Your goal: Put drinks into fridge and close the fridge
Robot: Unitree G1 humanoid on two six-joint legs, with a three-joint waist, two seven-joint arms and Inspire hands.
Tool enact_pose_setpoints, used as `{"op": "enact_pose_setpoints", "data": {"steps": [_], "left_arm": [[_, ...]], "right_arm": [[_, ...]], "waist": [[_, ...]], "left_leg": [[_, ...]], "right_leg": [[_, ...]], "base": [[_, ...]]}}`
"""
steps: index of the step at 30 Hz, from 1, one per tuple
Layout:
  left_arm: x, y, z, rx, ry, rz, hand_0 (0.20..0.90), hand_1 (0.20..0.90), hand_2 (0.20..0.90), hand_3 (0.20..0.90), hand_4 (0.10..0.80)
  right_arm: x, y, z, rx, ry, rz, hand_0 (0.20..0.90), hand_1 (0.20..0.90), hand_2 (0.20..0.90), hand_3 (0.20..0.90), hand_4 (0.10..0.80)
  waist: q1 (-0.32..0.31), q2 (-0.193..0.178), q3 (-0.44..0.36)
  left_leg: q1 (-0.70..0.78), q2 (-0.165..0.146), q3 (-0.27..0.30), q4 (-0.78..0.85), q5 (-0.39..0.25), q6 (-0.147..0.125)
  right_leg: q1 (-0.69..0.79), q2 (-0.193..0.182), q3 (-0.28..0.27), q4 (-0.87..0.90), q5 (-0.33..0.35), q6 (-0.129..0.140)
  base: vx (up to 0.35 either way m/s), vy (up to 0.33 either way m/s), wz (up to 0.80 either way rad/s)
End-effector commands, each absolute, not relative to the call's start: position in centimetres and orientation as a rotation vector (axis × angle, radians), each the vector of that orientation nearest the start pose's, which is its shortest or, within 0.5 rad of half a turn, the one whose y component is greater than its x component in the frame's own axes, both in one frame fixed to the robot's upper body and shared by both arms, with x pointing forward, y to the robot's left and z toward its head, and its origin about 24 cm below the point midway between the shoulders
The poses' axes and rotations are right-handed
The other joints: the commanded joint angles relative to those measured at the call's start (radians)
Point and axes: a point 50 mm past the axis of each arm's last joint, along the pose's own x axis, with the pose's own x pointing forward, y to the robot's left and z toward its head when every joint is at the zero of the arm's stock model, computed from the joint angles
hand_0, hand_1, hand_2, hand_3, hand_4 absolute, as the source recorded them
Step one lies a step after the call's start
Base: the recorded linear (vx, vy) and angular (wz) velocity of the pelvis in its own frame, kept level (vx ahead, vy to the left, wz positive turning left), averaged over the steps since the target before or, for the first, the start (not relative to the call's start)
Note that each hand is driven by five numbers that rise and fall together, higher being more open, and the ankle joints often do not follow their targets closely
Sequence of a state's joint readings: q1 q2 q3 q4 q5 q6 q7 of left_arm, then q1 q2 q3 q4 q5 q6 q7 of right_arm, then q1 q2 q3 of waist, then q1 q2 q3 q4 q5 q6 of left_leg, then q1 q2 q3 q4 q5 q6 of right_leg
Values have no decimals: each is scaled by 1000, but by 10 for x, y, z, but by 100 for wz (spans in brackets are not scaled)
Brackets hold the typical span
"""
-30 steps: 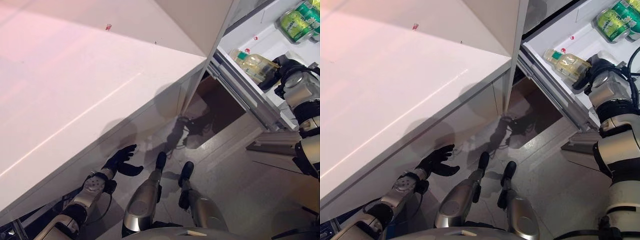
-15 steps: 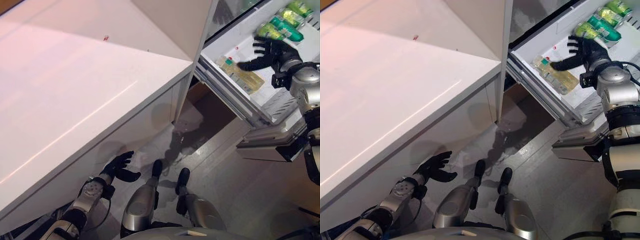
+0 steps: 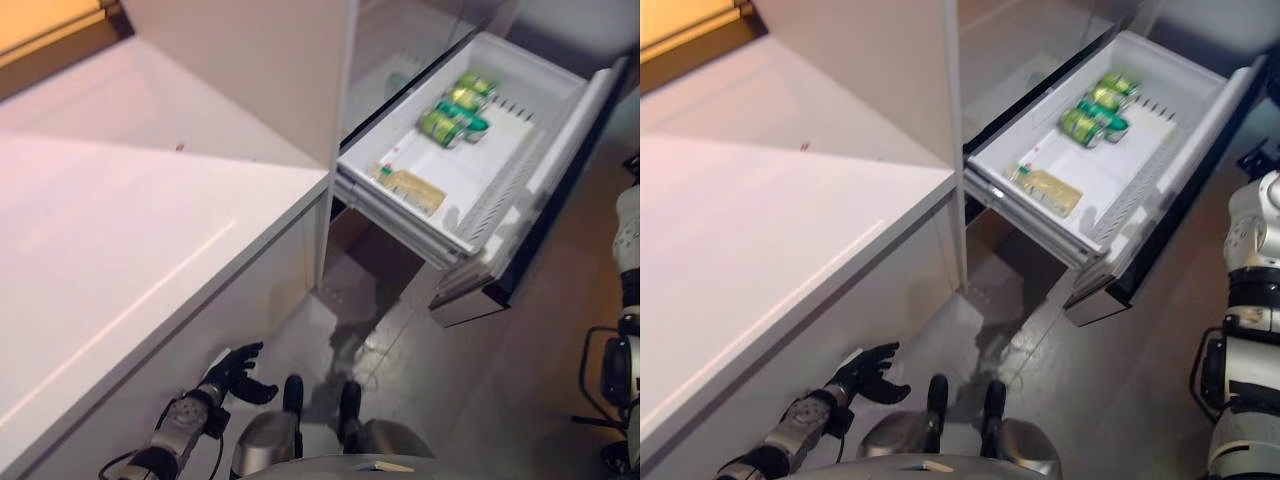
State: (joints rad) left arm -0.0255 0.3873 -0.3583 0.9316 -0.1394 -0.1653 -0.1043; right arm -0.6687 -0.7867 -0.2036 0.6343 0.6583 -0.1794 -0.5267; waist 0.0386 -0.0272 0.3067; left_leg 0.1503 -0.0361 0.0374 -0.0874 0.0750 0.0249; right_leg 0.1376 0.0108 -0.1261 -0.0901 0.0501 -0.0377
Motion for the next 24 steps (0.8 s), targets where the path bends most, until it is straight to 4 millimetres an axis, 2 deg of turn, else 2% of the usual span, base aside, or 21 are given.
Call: {"op": "enact_pose_setpoints", "data": {"steps": [1,4,6,10,14,20,21,24], "left_arm": [[139,217,-134,354,879,-291,900,900,900,900,800],[135,218,-135,360,891,-302,900,900,900,900,800],[139,218,-134,364,879,-300,900,900,900,900,800],[179,220,-111,348,728,-252,900,900,900,900,800],[202,216,-96,331,631,-220,900,900,900,900,800],[213,205,-87,273,556,-179,900,900,900,900,800],[216,203,-85,269,544,-178,900,900,900,900,800],[220,203,-81,261,519,-173,900,900,900,900,800]], "right_arm": [[302,-382,228,175,-536,-875,900,900,900,900,800],[304,-382,215,197,-494,-869,900,900,900,900,800],[304,-382,215,215,-497,-862,900,900,900,900,800],[315,-365,241,330,-637,-683,900,900,900,900,800],[325,-345,261,406,-702,-524,900,900,900,900,800],[334,-330,272,419,-719,-409,900,900,900,900,800],[336,-325,274,414,-724,-370,900,900,900,900,800],[337,-308,286,402,-790,-212,900,900,900,900,800]], "waist": [[23,13,-136],[29,17,-107],[33,19,-80],[46,33,82],[54,50,154],[67,61,184],[71,63,182],[78,67,188]], "left_leg": [[-59,-37,-5,177,-188,16],[-82,-48,-18,240,-208,30],[-111,-52,-25,288,-221,37],[-305,-58,-38,467,-261,68],[-466,-65,-26,586,-275,88],[-624,-85,-9,716,-289,98],[-628,-87,-17,730,-315,95],[-650,-90,-19,740,-312,95]], "right_leg": [[-40,-56,18,126,-80,82],[-58,-72,25,187,-97,81],[-85,-83,23,235,-109,80],[-280,-105,14,436,-140,66],[-440,-103,6,575,-161,49],[-613,-106,-12,757,-208,24],[-623,-103,-7,785,-238,29],[-649,-105,-19,818,-252,22]], "base": [[51,28,-20],[31,24,-12],[-63,3,0],[-376,-13,1],[-273,16,-2],[-53,65,-4],[58,57,19],[28,39,-2]]}}
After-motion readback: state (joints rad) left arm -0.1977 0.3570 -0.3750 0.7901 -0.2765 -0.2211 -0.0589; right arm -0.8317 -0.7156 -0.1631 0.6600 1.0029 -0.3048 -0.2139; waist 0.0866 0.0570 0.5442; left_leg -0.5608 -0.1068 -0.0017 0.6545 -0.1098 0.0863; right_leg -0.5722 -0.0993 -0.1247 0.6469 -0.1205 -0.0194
